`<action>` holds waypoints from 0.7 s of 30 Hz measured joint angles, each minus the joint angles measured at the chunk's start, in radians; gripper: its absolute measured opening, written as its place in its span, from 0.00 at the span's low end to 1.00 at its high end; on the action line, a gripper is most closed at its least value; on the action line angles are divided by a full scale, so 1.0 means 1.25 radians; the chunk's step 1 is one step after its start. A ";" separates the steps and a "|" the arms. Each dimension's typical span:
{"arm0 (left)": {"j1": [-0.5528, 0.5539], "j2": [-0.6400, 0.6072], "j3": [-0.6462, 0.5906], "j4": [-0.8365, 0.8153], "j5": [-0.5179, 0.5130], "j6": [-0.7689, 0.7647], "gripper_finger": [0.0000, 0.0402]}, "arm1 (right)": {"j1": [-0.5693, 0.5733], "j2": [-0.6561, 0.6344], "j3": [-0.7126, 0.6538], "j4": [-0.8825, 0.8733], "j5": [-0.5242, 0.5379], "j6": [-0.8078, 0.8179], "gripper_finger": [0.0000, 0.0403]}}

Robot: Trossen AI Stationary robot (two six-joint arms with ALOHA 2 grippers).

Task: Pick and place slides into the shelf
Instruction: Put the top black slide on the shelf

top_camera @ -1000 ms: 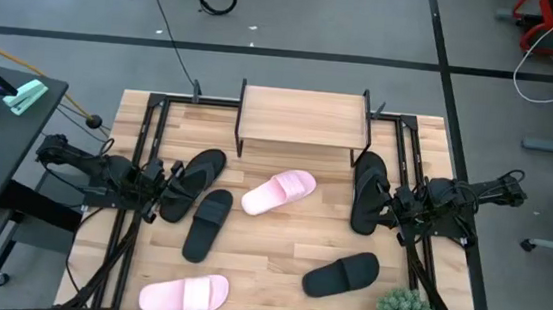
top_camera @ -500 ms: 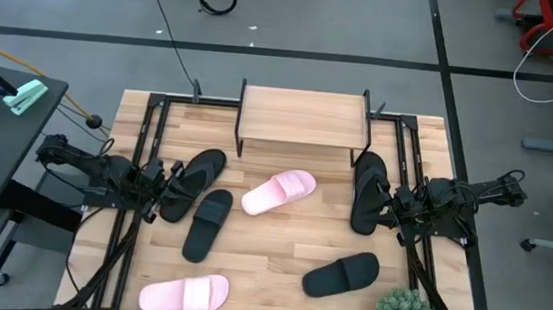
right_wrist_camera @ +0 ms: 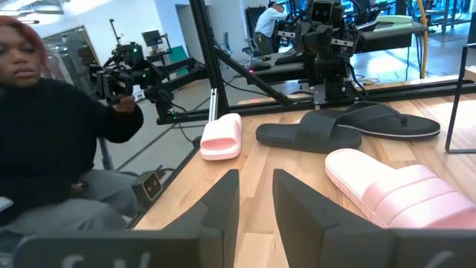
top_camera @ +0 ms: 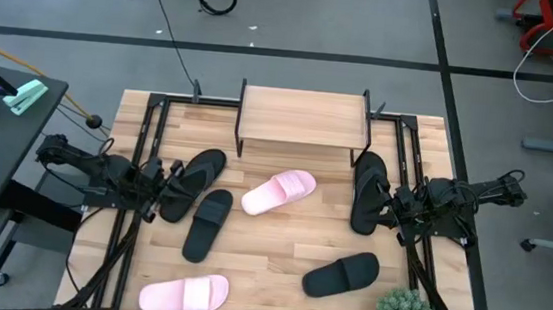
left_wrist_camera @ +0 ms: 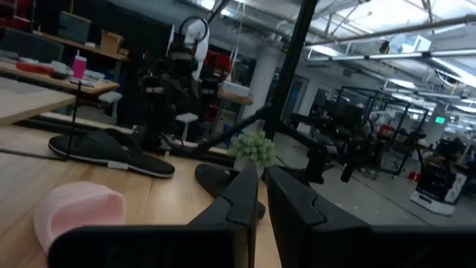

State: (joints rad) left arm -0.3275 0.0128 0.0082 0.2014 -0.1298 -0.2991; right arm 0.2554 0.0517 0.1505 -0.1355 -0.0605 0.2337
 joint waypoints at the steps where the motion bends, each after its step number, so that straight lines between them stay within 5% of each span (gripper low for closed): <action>1: 0.000 0.000 0.000 0.006 -0.001 0.008 0.09 | 0.000 0.000 0.000 0.000 0.000 0.000 0.22; 5: 0.000 -0.001 0.003 0.105 -0.006 0.032 0.07 | 0.000 0.000 0.000 0.000 0.000 0.000 0.22; 8: 0.000 0.001 0.072 0.050 -0.006 0.034 0.06 | 0.000 0.000 0.000 0.000 0.000 0.000 0.22; 13: 0.000 0.050 0.260 -0.224 -0.081 0.081 0.08 | 0.000 0.000 0.000 0.000 0.000 0.000 0.22; 21: -0.001 0.293 0.516 -0.585 -0.165 0.081 0.13 | 0.000 0.000 0.000 0.000 0.000 0.000 0.22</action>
State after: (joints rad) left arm -0.3291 0.3789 0.6528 -0.5303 -0.3367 -0.1976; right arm 0.2554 0.0517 0.1505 -0.1352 -0.0605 0.2337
